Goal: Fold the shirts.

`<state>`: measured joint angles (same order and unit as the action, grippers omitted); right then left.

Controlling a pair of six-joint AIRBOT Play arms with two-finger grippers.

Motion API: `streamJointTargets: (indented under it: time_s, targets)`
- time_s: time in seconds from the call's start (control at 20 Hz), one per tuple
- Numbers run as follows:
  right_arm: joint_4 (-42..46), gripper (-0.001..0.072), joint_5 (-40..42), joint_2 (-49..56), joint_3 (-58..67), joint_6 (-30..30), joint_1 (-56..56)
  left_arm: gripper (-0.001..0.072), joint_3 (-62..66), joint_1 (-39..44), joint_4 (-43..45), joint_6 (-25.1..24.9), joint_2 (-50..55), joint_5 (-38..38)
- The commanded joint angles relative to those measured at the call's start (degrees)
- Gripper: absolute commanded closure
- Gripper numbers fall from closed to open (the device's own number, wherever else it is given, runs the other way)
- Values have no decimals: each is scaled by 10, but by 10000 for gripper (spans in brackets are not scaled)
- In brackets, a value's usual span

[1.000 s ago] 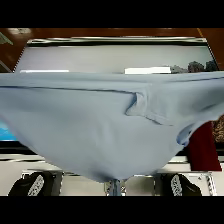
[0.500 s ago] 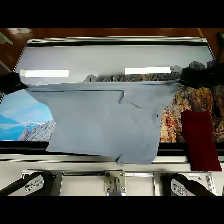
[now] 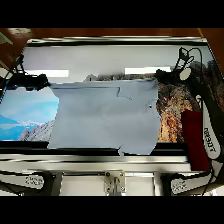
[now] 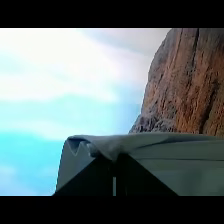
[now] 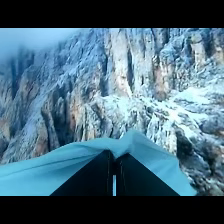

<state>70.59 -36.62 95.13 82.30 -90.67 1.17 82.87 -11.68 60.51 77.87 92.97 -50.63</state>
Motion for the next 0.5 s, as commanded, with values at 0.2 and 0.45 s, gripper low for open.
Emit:
streamJointTargets:
  time_s: [0.2, 0.45]
  targets:
    - [5, 655, -34, 40, 0, -9, 0, 672, 0, 29, 5, -37, 94, 43]
    - [23, 655, -250, 12, -1, -38, 12, 673, 19, -9, 68, -35, 91, -136]
